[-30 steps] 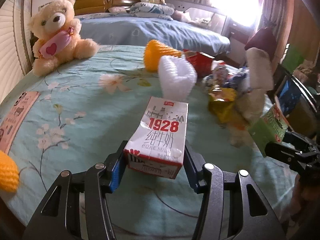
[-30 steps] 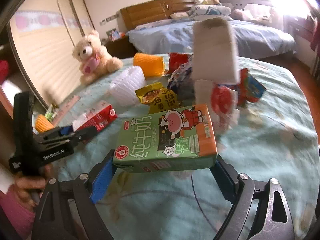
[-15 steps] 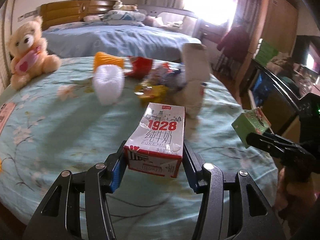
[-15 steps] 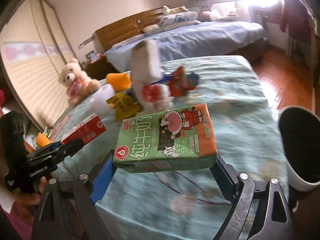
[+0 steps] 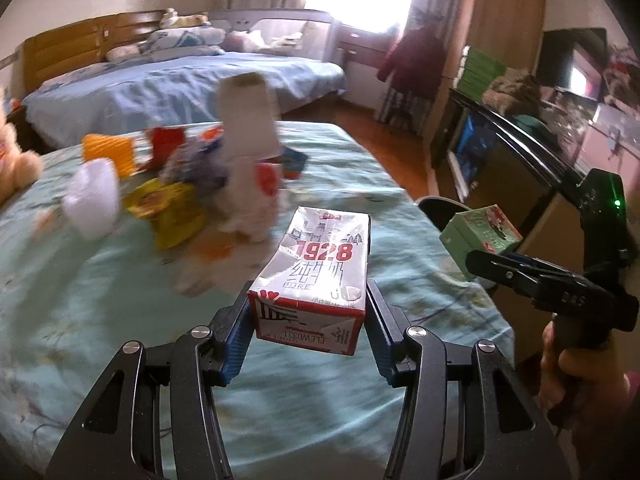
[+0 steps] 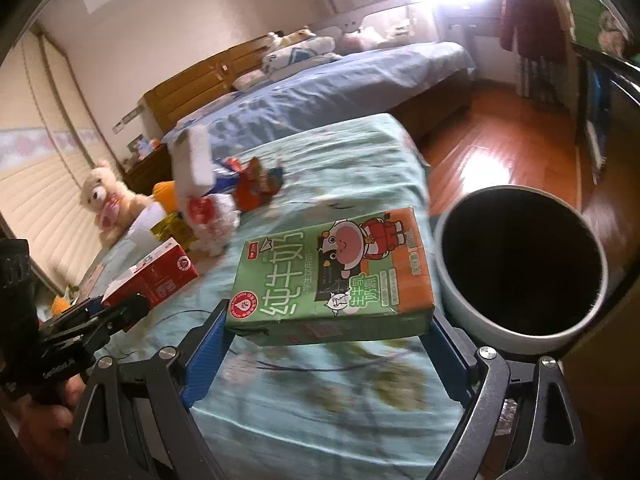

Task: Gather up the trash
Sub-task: 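Carry both cartons over the black trash bin with both tools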

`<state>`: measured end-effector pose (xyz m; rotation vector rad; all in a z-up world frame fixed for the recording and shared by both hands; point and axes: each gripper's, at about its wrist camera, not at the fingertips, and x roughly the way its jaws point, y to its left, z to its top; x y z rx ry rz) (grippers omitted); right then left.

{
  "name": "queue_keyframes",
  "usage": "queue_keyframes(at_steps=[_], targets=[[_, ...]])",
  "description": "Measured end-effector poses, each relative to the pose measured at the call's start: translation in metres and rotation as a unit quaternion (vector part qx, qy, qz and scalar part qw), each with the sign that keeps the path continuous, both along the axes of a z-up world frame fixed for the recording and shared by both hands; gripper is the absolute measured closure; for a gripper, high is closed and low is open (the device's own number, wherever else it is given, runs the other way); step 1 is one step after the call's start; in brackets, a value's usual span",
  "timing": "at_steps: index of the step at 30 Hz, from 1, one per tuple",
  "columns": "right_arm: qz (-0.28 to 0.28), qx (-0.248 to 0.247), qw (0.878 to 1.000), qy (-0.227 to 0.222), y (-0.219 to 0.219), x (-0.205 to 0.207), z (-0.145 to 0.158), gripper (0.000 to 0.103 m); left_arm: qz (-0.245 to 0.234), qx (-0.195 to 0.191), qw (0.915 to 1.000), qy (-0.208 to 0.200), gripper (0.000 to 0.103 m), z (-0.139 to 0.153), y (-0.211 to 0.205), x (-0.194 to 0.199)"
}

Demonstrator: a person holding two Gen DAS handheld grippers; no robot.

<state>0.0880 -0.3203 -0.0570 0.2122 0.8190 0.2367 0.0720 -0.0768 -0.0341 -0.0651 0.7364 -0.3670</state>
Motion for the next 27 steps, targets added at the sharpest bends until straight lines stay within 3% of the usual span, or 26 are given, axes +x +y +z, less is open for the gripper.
queue_keyframes(at_steps=[14,27], targets=[[-0.075,-0.002,0.997,0.008,-0.075,-0.009,-0.004,0.012,-0.067,0.018,0.9976,-0.006,0.053,0.002,-0.071,0.014],[-0.1,-0.007,0.995,0.023,-0.117,-0.001,-0.011,0.012,-0.107,0.035,0.9936,-0.007,0.053,0.0,-0.125,0.035]])
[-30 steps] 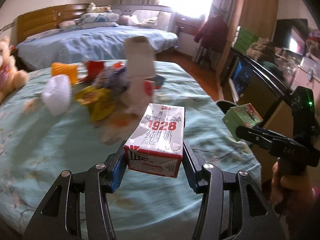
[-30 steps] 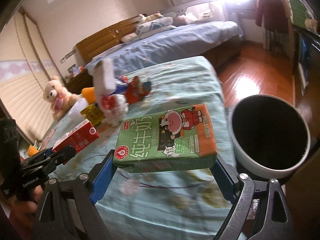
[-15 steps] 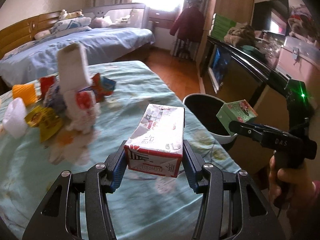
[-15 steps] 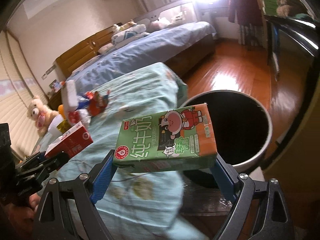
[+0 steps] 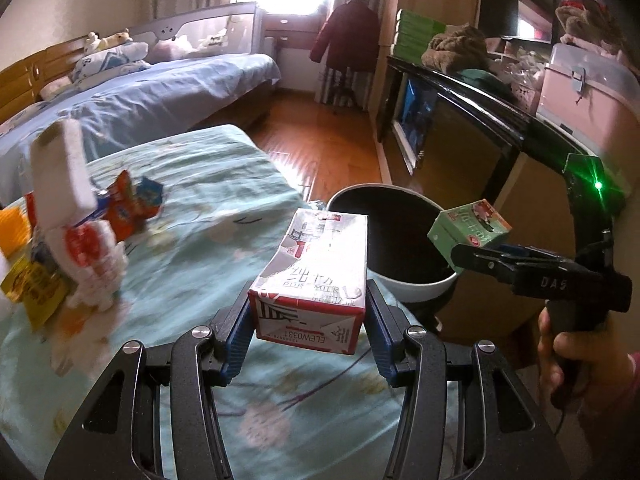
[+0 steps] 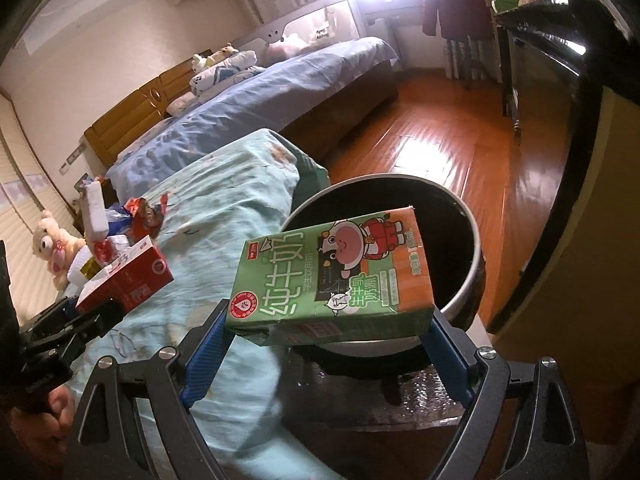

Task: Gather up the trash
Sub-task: 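Carry both cartons over the black trash bin with both tools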

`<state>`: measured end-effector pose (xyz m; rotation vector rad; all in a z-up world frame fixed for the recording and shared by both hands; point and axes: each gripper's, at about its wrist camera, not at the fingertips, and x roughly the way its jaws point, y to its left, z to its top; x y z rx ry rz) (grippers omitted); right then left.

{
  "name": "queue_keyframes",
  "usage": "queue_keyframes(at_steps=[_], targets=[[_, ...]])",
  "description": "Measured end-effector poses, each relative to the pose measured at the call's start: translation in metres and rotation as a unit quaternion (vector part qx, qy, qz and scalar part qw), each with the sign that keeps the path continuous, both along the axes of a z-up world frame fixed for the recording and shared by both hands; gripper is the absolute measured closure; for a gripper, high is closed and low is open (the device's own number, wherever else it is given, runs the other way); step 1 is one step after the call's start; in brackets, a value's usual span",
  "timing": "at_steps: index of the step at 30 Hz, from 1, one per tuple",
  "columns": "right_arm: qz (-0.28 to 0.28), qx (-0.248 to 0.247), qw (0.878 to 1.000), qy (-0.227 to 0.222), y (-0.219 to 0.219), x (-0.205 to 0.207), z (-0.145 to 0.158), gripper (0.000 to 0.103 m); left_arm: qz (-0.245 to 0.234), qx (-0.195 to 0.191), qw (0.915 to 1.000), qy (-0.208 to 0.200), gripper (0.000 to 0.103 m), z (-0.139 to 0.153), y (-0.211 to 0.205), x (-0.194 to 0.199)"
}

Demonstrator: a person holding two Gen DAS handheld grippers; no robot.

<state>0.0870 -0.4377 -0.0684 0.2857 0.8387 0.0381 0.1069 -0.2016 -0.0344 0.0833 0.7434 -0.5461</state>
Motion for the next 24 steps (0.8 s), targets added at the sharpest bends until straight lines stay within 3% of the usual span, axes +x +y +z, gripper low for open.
queue_keyframes(at_steps=[24], targets=[[0.023,0.0,0.999,0.042,-0.039,0.041,-0.022,0.012,-0.042,0.017,0.9986,0.027,0.053,-0.017,-0.071,0.05]])
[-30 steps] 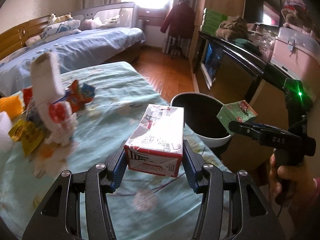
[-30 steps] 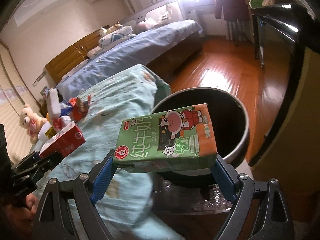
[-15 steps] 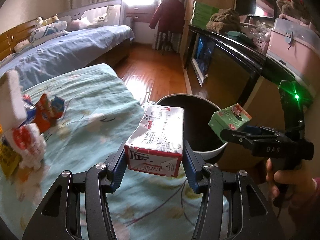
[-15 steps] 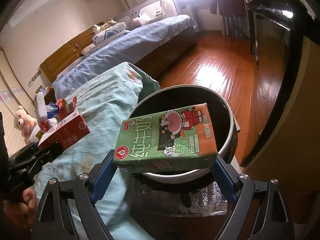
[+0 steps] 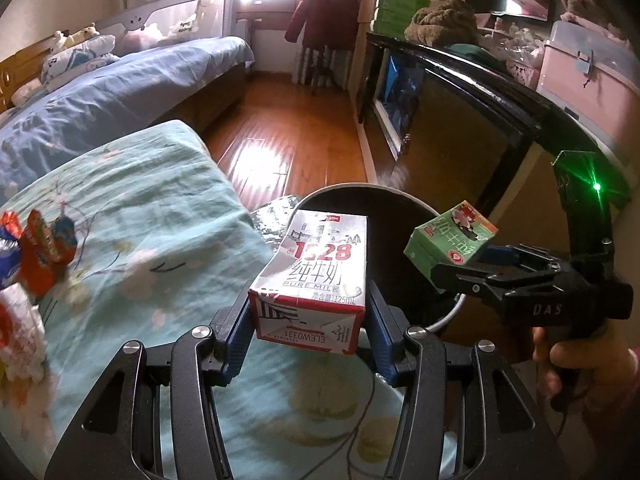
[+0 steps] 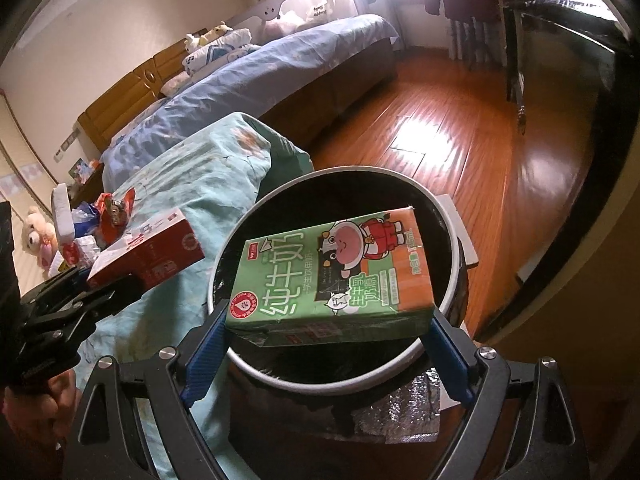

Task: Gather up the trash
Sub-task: 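Carry both cartons over the black trash bin with both tools, then open the right tool to drop the green carton while the left tool drops the white carton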

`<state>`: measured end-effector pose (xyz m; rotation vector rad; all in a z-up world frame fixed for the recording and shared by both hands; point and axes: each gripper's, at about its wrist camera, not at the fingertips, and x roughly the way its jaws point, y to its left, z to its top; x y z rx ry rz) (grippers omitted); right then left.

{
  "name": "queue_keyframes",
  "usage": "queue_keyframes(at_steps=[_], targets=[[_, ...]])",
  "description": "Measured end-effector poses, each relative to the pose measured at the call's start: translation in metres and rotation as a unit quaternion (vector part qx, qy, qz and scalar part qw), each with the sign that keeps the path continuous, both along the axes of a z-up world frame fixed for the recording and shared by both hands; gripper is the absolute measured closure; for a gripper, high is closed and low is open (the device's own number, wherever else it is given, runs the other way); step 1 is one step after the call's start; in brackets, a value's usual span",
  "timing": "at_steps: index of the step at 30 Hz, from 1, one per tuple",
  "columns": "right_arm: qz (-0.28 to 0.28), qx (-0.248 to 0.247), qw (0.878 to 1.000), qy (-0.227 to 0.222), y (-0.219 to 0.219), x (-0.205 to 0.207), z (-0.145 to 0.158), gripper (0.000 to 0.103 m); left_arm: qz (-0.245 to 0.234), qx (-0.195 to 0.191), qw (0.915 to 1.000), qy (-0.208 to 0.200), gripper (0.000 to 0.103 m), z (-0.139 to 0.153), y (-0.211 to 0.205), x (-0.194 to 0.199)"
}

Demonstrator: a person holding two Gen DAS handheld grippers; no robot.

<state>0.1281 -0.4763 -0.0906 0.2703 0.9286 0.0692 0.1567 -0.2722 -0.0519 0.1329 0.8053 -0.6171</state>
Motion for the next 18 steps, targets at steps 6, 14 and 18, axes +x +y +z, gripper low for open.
queue_keyframes(at_steps=[6,14,18], targets=[[0.005,-0.001,1.0,0.005,-0.005,0.004,-0.001,0.012,-0.005,-0.002,1.0,0.003,0.053,0.001,-0.01,0.007],[0.007,-0.004,1.0,0.008,-0.009,0.008,0.0,0.012,-0.013,-0.001,0.9999,0.011,0.053,-0.001,-0.02,0.015],[0.006,-0.004,1.0,0.009,-0.009,0.01,-0.001,0.012,-0.014,0.001,0.9997,0.018,0.053,-0.004,-0.024,0.019]])
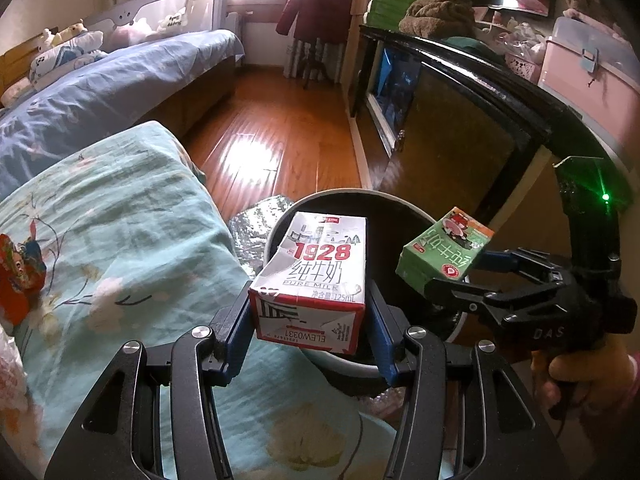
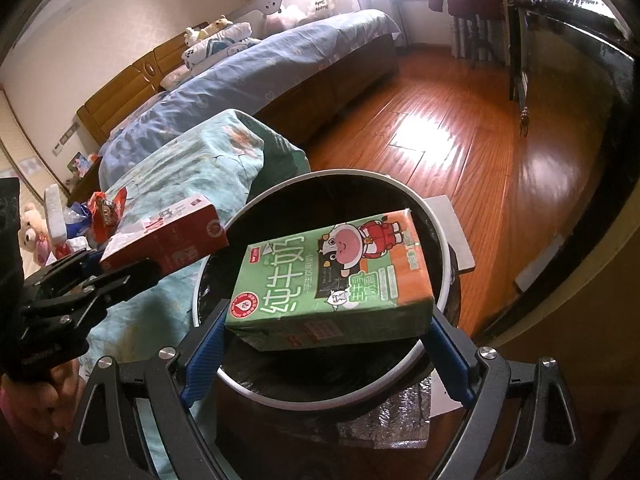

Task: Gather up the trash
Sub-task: 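Open the right tool to drop the green carton while the left tool drops the white carton, then grasp the yellow snack bag with the left tool while the right tool grasps the white-red plastic bag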

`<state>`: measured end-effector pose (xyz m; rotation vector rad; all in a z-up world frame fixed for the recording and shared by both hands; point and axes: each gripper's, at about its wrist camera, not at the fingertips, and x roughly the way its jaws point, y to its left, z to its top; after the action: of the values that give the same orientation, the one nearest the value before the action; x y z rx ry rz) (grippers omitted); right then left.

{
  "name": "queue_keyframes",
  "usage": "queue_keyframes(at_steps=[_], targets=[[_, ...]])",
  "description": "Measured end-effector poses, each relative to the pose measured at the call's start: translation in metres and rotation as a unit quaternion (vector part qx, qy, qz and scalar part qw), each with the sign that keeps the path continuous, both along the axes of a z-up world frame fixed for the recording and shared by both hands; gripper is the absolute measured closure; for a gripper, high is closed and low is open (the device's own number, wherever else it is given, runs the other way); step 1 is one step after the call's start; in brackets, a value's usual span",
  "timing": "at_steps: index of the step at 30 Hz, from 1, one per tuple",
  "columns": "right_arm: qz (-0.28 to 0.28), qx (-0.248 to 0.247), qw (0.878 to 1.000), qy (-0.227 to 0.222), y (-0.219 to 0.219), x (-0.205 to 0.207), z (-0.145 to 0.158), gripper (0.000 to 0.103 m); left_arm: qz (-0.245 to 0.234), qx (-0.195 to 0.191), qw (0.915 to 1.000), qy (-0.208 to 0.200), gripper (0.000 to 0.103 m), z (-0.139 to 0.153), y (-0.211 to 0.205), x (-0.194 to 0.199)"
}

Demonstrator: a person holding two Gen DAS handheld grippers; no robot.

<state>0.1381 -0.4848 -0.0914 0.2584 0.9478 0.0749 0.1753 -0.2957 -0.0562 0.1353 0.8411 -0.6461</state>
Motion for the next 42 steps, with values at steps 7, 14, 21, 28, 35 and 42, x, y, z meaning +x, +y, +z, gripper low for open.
queue_keyframes(at_steps=[7,14,21,28,35,42], targets=[[-0.006,0.006,1.0,0.0,-0.003,0.0,0.001,0.012,0.005,0.002,0.9998,0.018,0.036,-0.004,0.0,0.004],[-0.013,0.014,1.0,-0.007,0.0,-0.006,0.005,0.012,0.02,-0.006,0.9997,0.014,0.034,0.0,0.019,-0.005],[-0.012,0.041,0.999,-0.015,0.022,-0.014,0.009,0.012,0.053,-0.019,0.9983,0.016,0.034,0.0,0.057,-0.022],[0.006,0.062,0.998,-0.024,0.057,-0.021,0.016,0.012,0.106,-0.033,0.9937,0.016,0.034,0.0,0.108,-0.039],[0.031,0.072,0.996,-0.032,0.097,-0.023,0.023,0.012,0.162,-0.043,0.9858,0.016,0.034,-0.002,0.158,-0.049],[0.047,0.088,0.995,-0.028,0.133,-0.02,0.019,0.012,0.211,-0.056,0.9755,0.021,0.034,-0.003,0.204,-0.056]])
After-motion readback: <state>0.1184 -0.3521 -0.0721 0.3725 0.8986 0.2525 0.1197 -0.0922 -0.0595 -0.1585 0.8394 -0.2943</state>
